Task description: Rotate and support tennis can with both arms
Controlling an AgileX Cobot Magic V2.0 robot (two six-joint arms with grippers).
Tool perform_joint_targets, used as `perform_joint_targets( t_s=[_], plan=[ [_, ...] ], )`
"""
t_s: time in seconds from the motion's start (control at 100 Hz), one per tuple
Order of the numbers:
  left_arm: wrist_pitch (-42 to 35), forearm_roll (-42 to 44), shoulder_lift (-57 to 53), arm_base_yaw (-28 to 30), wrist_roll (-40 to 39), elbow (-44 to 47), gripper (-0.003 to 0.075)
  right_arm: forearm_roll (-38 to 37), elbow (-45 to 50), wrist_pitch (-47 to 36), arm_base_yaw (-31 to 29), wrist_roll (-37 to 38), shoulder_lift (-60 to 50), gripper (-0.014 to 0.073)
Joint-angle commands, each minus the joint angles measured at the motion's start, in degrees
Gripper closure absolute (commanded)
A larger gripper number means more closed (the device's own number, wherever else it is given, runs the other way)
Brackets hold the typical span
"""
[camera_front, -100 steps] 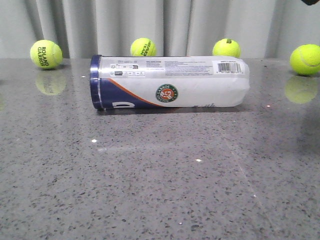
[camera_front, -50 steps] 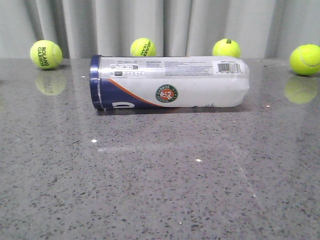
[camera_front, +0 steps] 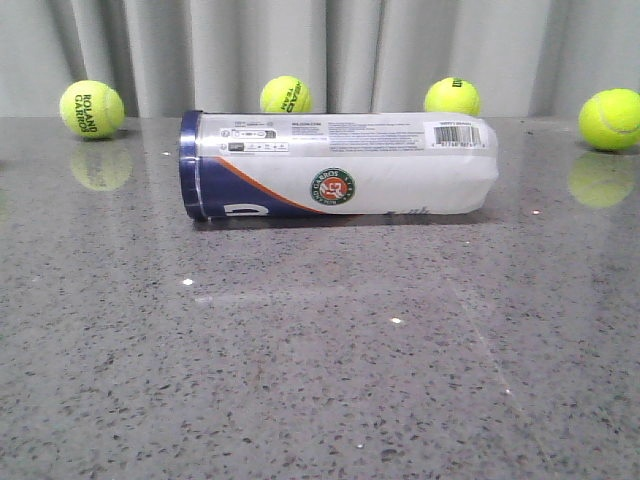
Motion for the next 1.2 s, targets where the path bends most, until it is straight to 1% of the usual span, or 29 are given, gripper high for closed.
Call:
perform_joint_targets(
  t_s=[0.0,0.12,0.31,0.49,0.63,0.82,1.06,1.19],
  plan=[
    [-4.82,-0.09,-1.98,0.02,-0.57,2.54,0.0740,-0.88,0.55,-6.07,-0.26,0.03,-1.74,0.0652],
    [-5.09,-0.09,-1.98,0.02,-0.57,2.54,0.0740,-0.88,1.65,-8.43,-0.26,0.03,-3.37,0.0652],
    [-6.52,-0.20,-1.87,0.02,-0.57,1.09,0.0740,-0.88,1.65,-8.48,-0.26,0.03,-3.44,0.0652],
    [-6.52,-0.96,0.48,0.02,-0.57,-5.00,0.0740,-0.88,1.65,-8.48,-0.26,0.03,-3.44,0.0652],
    [-5.25,-2.33,4.56,0.02,-0.57,-10.64,0.0740,-0.88,1.65,-8.48,-0.26,0.03,-3.44,0.0652],
    [4.09,-2.91,14.32,0.02,-0.57,-20.64,0.0740,-0.88,1.65,-8.48,-0.26,0.03,-3.44,0.0652],
    [19.69,-2.91,29.46,0.02,-0.57,-34.21,0.0740,-0.88,1.65,-8.48,-0.26,0.03,-3.44,0.0652],
    [24.54,-3.31,37.19,0.02,1.12,-39.36,0.0738,-0.88,1.65,-8.48,-0.26,0.03,-3.44,0.0652]
  ],
)
